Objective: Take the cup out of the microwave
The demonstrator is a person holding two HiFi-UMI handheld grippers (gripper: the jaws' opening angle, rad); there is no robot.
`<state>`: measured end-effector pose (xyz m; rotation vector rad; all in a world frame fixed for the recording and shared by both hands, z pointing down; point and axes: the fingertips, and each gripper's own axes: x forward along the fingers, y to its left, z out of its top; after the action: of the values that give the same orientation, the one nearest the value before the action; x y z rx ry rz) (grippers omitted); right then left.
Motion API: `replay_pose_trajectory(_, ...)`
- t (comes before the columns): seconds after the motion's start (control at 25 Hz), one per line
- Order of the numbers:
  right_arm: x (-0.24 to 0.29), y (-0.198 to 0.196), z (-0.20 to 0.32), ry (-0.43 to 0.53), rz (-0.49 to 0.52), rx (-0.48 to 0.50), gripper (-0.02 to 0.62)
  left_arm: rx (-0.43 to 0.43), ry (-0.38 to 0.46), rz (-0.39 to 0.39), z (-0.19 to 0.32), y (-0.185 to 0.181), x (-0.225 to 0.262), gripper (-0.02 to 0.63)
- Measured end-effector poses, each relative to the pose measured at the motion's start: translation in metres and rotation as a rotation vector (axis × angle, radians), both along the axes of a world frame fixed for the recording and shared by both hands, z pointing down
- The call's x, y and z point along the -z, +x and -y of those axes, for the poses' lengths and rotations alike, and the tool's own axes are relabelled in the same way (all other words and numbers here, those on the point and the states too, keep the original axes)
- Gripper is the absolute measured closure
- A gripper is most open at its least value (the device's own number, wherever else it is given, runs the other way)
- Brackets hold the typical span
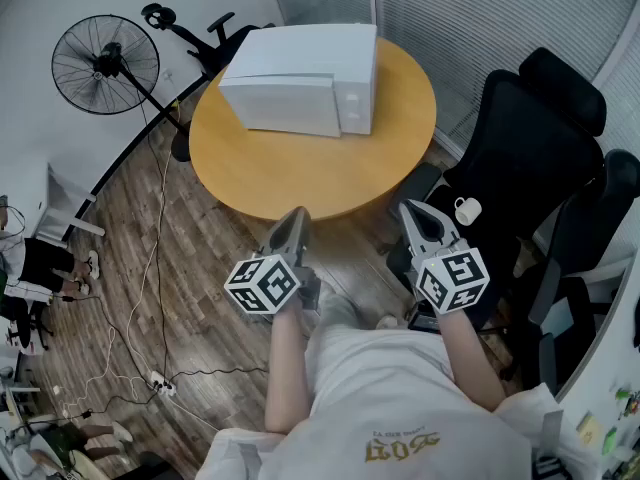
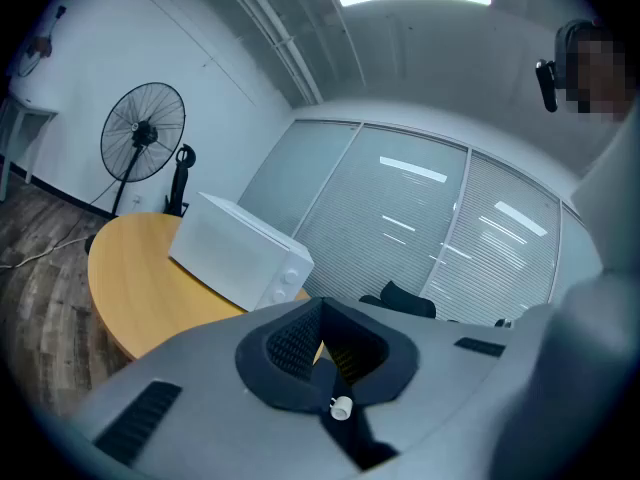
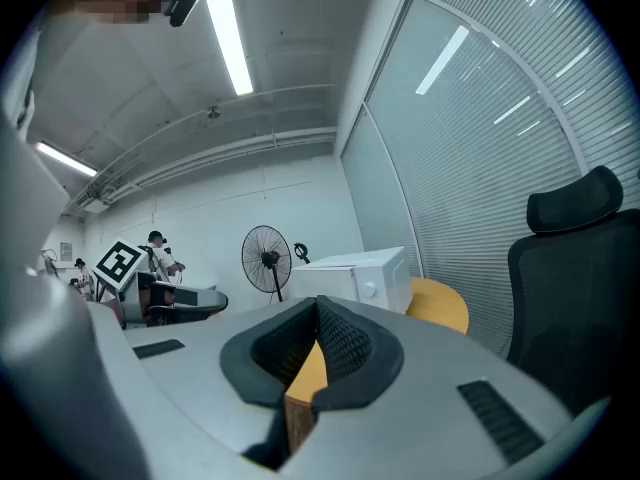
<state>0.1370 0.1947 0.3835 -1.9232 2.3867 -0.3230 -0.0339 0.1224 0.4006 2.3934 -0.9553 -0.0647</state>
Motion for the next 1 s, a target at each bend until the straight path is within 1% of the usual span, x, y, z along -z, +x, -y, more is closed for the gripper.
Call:
replay_pose_trajectory(0.36, -0.001, 0.008, -0.003, 0.003, -0.003, 0.0, 0.586, 0.016, 0.01, 0.025, -0.003, 0.004, -0.002, 0.592)
replay_pose_trajectory(0.4, -0.001, 0.008, -0.002, 0.004, -0.002, 0.001, 0.586, 0.019, 0.017, 0.037, -0.003, 0.004, -0.003, 0.592)
replay_pose_trajectory(0.44, -0.001, 0.007, -0.002, 0.005, 0.001, 0.003, 0.584, 0.022, 0.031, 0.067, -0.003, 0.005, -0.004, 0.592)
replay_pose_trajectory(0.48, -0.002, 0.007, -0.002, 0.002, 0.003, 0.009, 0.583, 0.024, 0.052, 0.118, -0.003, 0.006, -0.007, 0.559)
replay_pose_trajectory(0.52, -0.004, 0.005, -0.002, -0.008, 0.003, 0.021, 0.508, 0.025, 0.081, 0.185, -0.004, 0.008, -0.01, 0.441)
replay_pose_trajectory(0.56, -0.007, 0.003, -0.002, -0.023, -0.003, 0.034, 0.385, 0.03, 0.115, 0.257, -0.004, 0.01, -0.012, 0.354)
replay_pose_trajectory(0.6, -0.01, 0.002, -0.002, -0.034, -0.014, 0.041, 0.358, 0.038, 0.152, 0.319, -0.006, 0.012, -0.013, 0.345)
replay_pose_trajectory(0.64, -0.012, 0.002, -0.003, -0.04, -0.028, 0.039, 0.359, 0.045, 0.183, 0.363, -0.007, 0.014, -0.013, 0.347)
replay_pose_trajectory(0.72, -0.013, 0.005, -0.003, -0.042, -0.039, 0.026, 0.358, 0.052, 0.208, 0.4, -0.01, 0.015, -0.014, 0.337)
replay_pose_trajectory(0.88, -0.017, 0.005, 0.002, -0.054, -0.02, 0.022, 0.357, 0.059, 0.187, 0.402, -0.006, 0.011, -0.021, 0.331)
replay_pose_trajectory(1.0, -0.026, 0.005, 0.013, -0.081, -0.016, 0.034, 0.36, 0.05, 0.166, 0.402, 0.005, 0.012, -0.029, 0.354)
